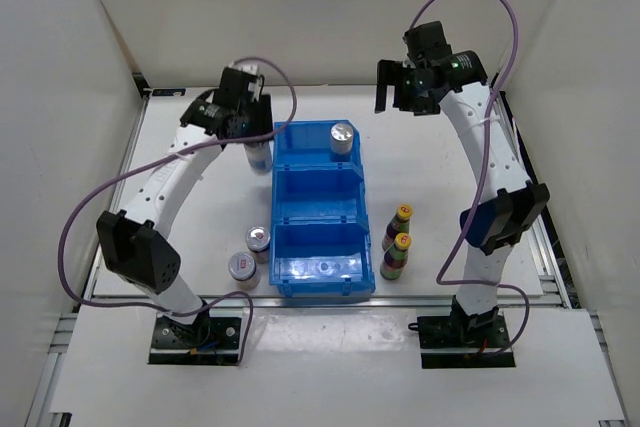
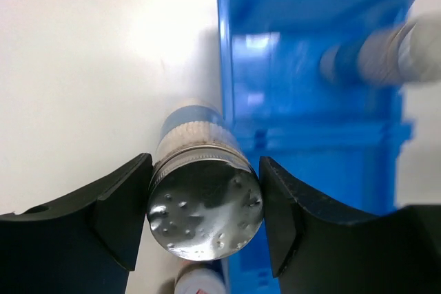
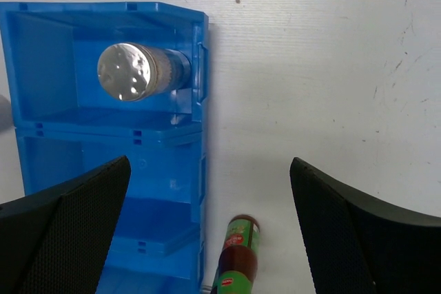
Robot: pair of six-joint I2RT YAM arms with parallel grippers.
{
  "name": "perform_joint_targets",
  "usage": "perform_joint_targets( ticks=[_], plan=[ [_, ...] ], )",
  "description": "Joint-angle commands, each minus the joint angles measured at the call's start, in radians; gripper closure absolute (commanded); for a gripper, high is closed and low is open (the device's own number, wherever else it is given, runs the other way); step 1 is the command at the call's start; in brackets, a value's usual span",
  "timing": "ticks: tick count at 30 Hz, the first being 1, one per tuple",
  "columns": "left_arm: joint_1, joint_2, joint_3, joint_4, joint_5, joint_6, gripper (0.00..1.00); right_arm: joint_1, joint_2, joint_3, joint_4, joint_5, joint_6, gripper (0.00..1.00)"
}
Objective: Organize the condiment bottles
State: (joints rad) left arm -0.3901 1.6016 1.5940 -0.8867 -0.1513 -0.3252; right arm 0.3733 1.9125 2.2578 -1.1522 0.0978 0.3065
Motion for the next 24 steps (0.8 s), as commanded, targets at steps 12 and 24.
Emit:
perform_joint_targets(
  ticks=[12, 24],
  plan=[
    [-0.115, 0.182, 0.409, 0.034, -0.093, -0.046, 0.82, -0.001, -0.078, -0.049, 0.006, 0.029, 0.005, 0.00],
    [-0.124, 0.412, 0.469, 0.043, -0.083, -0.097, 0.75, -0.001, -0.135, -0.184, 0.026, 0.003, -0.015, 0.00]
  ],
)
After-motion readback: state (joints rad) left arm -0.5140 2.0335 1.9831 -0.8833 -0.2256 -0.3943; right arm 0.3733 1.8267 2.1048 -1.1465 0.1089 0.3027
